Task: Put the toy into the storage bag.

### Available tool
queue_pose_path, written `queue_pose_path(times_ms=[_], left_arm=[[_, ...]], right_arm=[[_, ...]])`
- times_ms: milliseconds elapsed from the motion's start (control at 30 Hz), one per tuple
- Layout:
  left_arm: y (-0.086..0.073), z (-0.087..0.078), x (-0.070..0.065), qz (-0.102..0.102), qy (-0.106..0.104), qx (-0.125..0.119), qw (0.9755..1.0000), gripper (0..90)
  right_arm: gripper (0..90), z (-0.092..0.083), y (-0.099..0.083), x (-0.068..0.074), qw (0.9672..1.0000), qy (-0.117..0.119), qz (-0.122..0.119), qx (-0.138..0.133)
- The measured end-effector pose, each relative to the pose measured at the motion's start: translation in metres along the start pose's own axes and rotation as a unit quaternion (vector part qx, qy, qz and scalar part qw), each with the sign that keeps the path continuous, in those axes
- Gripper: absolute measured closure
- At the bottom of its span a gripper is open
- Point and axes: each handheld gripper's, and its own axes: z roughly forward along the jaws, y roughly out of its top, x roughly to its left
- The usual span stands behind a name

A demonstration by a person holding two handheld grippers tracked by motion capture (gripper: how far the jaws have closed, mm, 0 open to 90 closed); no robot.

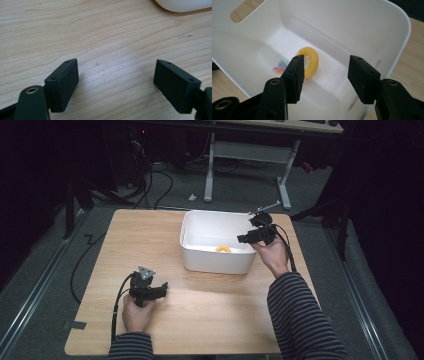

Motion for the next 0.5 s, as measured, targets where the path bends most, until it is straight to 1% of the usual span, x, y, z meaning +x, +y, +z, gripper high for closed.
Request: queue_pose_path(times_ms=[33,67,100,133,167,267,333,367,400,433,500], left_arm=[[0.000,0.000,0.000,0.000,0.000,0.000,1.0000,20.4],[0.000,0.000,0.000,0.000,0.000,0.000,1.0000,20.4],[0.000,0.000,0.000,0.000,0.000,0.000,1.0000,20.4],[0.000,0.000,0.000,0.000,0.000,0.000,1.0000,20.4],[0.000,0.000,0.000,0.000,0.000,0.000,1.0000,20.4],[0.000,0.000,0.000,0.000,0.000,0.000,1.0000,20.4],[0.000,0.000,0.000,0.000,0.000,0.000,1.0000,20.5],[0.000,0.000,0.000,0.000,0.000,0.000,1.0000,20.5],[0.000,0.000,0.000,0.000,0.000,0.000,1.0000,20.5],[0.000,0.000,0.000,0.000,0.000,0.000,1.0000,20.5],[0.000,0.000,0.000,0.000,0.000,0.000,1.0000,20.4]], right_arm=[[47.8,-0.006,-0.003,-0.001,0.9999,0.000,-0.001,-0.010],[47.8,-0.006,-0.003,-0.001,0.9999,0.000,-0.001,-0.010],[47.8,-0.011,-0.006,-0.003,0.9998,0.001,0.002,-0.019],[47.8,-0.011,-0.006,-0.003,0.9998,0.001,0.002,-0.019],[47.7,-0.017,-0.010,-0.006,0.9996,0.001,0.007,-0.027],[47.6,-0.021,-0.014,-0.009,0.9994,0.001,0.010,-0.033],[47.5,-0.026,-0.018,-0.011,0.9993,0.000,0.011,-0.036],[47.3,-0.031,-0.022,-0.014,0.9990,-0.002,0.013,-0.042],[47.3,-0.031,-0.022,-0.014,0.9990,-0.002,0.013,-0.042],[47.2,-0.037,-0.025,-0.016,0.9986,-0.002,0.016,-0.050],[47.3,-0.039,-0.027,-0.017,0.9985,-0.003,0.017,-0.052]])
